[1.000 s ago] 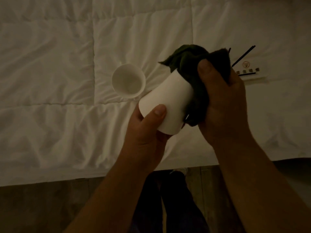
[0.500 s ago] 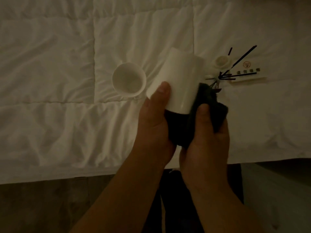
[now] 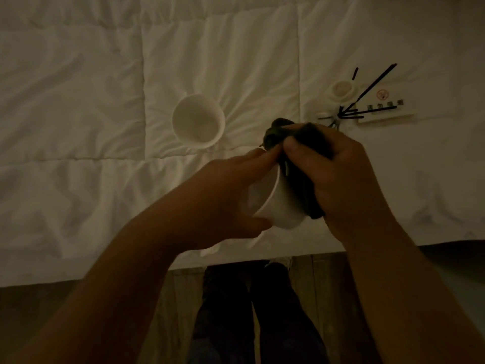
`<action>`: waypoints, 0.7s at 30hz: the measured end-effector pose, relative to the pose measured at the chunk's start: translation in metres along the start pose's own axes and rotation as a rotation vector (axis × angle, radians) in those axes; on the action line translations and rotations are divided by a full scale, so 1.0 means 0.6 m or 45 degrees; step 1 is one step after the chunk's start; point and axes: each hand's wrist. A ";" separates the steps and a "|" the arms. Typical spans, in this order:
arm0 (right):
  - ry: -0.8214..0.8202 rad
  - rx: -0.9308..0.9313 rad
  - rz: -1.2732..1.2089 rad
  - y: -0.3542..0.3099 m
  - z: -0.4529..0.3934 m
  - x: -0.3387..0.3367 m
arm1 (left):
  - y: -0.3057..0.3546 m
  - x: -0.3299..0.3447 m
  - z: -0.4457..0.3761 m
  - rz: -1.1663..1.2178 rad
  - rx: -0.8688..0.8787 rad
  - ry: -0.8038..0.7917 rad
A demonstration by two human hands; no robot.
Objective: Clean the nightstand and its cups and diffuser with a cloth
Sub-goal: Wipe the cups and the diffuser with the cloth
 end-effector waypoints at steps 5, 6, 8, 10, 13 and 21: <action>0.061 -0.325 0.233 0.010 0.015 0.019 | 0.012 0.023 -0.034 -0.072 -0.188 0.281; 0.079 -0.341 0.187 0.013 0.020 0.017 | 0.009 0.025 -0.037 -0.125 -0.218 0.347; 0.117 -0.299 0.058 0.021 0.030 0.009 | -0.001 0.023 -0.046 -0.190 -0.286 0.491; 0.171 -0.128 -0.087 0.034 0.043 -0.001 | -0.009 0.013 -0.059 -0.236 -0.280 0.577; 0.367 0.160 -0.337 0.051 0.059 -0.016 | -0.017 0.006 -0.088 -0.383 -0.252 0.552; 0.460 0.328 -0.869 0.058 0.050 -0.050 | -0.026 0.034 -0.155 -0.698 -0.336 0.592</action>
Point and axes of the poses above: each hand's wrist, its own z-axis away from the middle knuckle, its own x-axis out of the palm, y = z × x, and after that the axes turned 10 degrees about -z, right-handed
